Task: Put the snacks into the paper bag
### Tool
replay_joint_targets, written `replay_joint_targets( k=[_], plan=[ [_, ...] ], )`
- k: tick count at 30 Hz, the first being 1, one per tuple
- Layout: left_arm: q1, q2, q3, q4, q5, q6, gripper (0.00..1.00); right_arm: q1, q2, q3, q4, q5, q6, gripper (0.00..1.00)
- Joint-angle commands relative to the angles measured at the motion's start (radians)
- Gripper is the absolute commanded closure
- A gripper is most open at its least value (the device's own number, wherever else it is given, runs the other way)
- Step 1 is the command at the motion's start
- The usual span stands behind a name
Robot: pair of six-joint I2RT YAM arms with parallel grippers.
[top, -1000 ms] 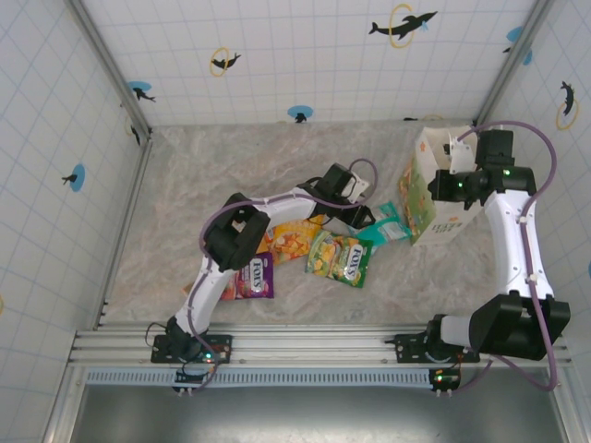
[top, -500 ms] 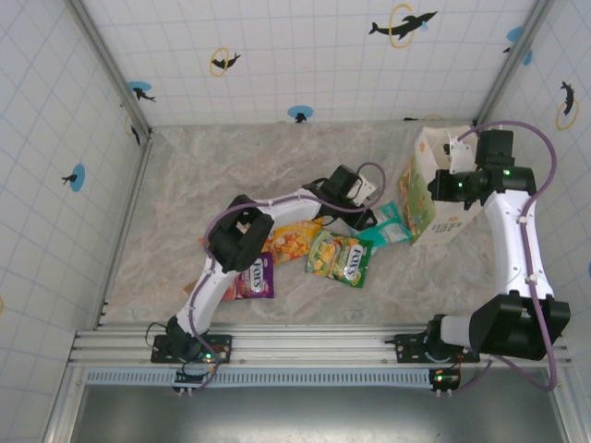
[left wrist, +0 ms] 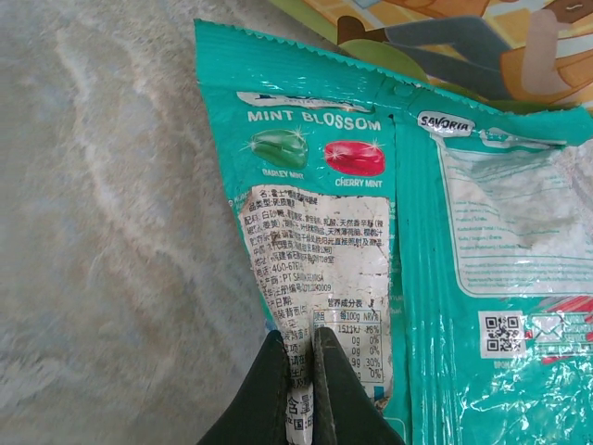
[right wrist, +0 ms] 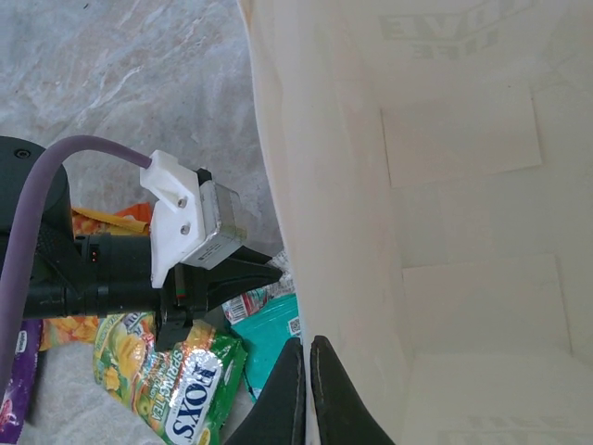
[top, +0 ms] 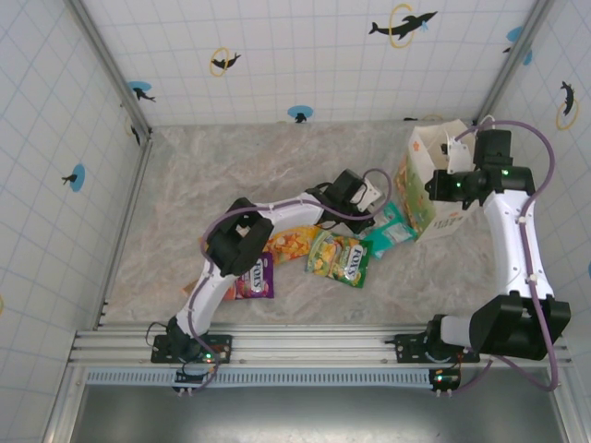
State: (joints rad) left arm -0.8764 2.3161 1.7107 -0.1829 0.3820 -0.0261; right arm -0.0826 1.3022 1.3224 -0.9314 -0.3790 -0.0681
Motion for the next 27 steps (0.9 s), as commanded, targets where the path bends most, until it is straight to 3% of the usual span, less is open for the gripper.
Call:
replay_joint_targets(
  k=[1, 16, 27],
  plan=[
    [0.012, -0.088, -0.073, -0.069, -0.059, -0.006, 1.0, 0.038, -0.027, 0.014, 0.005, -0.014, 0.009, 0.94],
    [0.211, -0.558, -0.431, 0.088, -0.061, -0.187, 1.0, 0.286, 0.021, 0.014, 0.098, 0.079, 0.144, 0.95],
    [0.285, -0.767, -0.457, -0.006, -0.17, -0.303, 1.0, 0.462, 0.126, 0.084, 0.139, 0.253, 0.38, 0.94]
  ],
)
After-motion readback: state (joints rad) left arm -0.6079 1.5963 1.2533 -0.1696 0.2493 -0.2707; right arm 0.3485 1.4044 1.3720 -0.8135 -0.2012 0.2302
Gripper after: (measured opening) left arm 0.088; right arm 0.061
